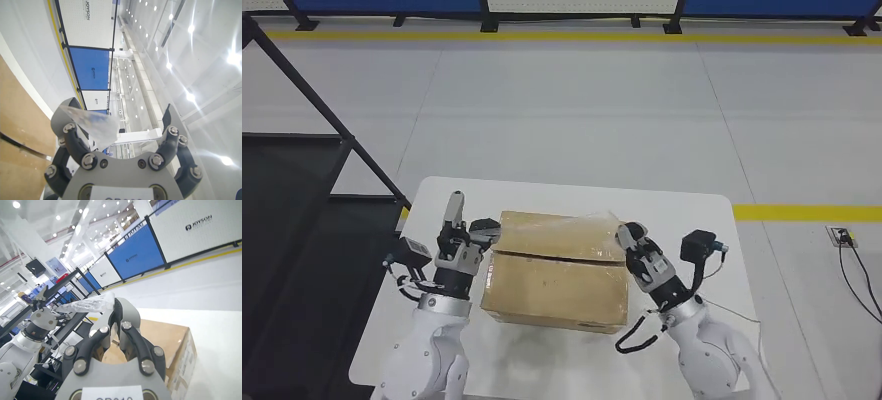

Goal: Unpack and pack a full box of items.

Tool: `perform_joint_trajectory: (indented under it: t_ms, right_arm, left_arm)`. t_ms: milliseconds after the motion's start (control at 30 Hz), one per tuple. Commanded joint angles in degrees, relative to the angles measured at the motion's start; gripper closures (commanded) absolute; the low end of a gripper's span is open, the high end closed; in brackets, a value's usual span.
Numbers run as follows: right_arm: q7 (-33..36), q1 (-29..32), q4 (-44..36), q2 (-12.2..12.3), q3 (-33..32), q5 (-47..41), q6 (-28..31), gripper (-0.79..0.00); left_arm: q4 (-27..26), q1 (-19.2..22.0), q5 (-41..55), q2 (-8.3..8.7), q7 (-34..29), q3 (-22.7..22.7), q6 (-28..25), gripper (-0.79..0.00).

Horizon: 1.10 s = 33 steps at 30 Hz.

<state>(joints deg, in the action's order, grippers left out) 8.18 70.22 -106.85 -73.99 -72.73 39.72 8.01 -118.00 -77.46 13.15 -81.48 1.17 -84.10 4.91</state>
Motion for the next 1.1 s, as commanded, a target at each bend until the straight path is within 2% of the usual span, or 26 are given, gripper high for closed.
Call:
perform_joint_trajectory:
  t_ms: [0,167,367,567,733,1067]
  right_arm:
    - [7.4,-0.7,-1.2,0.1,-0.4,-0.6,-4.3,0.0]
    - [24.1,-3.7,-4.4,0.5,-1.2,0.9,-16.0,0.0]
    - [41.8,-8.1,-5.5,0.7,-3.0,-7.2,-23.6,0.0]
    - [59.2,-14.3,-3.3,1.5,-4.4,-11.9,-28.2,0.0]
    - [61.6,-20.5,-0.4,1.4,-2.4,-11.8,-33.5,0.0]
    - [61.2,-20.8,-0.4,1.4,-2.2,-11.4,-33.8,0.0]
  left_arm:
    - [-0.9,-1.7,0.1,0.24,-0.7,-2.5,0.1,-0.785]
    - [-2.8,-5.4,0.9,0.78,-2.6,-8.3,0.5,-0.785]
    - [-2.8,-7.7,2.5,1.18,-4.0,-13.2,0.2,-0.785]
    - [-2.5,-8.7,3.3,1.51,-5.9,-15.6,0.4,-0.785]
    - [-2.1,-9.4,2.4,1.79,-8.1,-15.8,0.3,-0.785]
    - [0.0,-10.7,5.1,2.0,-10.8,-15.8,-2.2,-0.785]
